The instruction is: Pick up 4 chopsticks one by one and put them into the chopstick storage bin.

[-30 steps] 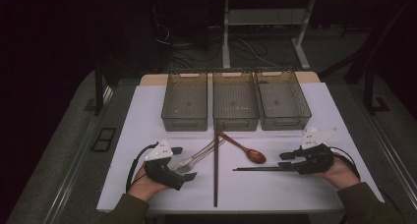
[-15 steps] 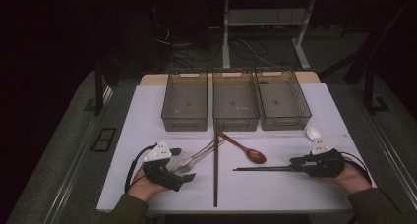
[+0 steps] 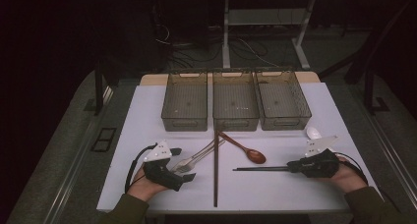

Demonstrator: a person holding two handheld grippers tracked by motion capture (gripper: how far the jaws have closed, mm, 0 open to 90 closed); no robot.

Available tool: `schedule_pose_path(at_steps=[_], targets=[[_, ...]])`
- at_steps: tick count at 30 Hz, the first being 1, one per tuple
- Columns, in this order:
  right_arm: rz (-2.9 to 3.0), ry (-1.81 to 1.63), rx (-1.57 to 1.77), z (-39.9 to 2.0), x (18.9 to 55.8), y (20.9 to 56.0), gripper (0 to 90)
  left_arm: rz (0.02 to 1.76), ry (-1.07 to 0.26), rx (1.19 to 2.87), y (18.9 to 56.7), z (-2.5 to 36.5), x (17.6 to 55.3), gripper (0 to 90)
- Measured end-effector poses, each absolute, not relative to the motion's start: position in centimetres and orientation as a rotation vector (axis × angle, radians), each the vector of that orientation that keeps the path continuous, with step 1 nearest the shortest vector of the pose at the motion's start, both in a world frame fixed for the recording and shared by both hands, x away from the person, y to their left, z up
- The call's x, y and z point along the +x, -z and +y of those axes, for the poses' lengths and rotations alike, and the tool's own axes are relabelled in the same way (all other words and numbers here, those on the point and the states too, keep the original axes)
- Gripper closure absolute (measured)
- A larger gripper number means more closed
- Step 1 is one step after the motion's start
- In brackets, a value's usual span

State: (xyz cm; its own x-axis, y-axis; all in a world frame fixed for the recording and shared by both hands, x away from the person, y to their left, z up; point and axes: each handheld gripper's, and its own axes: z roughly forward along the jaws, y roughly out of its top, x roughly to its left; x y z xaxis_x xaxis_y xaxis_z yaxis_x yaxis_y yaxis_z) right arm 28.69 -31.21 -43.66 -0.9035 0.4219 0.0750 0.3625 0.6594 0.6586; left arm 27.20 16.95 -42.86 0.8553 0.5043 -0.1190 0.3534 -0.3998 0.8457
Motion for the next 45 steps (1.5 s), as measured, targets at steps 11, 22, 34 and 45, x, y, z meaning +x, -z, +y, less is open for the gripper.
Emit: schedule_pose_path(at_steps=[11, 22, 34, 45], targets=[[2.811, -1.063, 0.621, -30.86, 28.74, 43.96, 80.4, 0.626, -0.188, 2.029, 42.84, 16.89, 27.18, 0.0], [2.796, -1.077, 0.580, -30.79, 28.81, 43.86, 80.3, 0.622, -0.187, 2.030, 42.83, 16.87, 27.17, 0.0], [2.828, -1.015, 0.522, -30.33, 29.04, 44.42, 80.4, 0.620, -0.187, 2.032, 42.81, 16.86, 27.17, 0.0], [2.853, -1.021, 0.510, -30.32, 29.07, 44.48, 81.2, 0.617, -0.182, 2.033, 42.85, 16.80, 27.16, 0.0]])
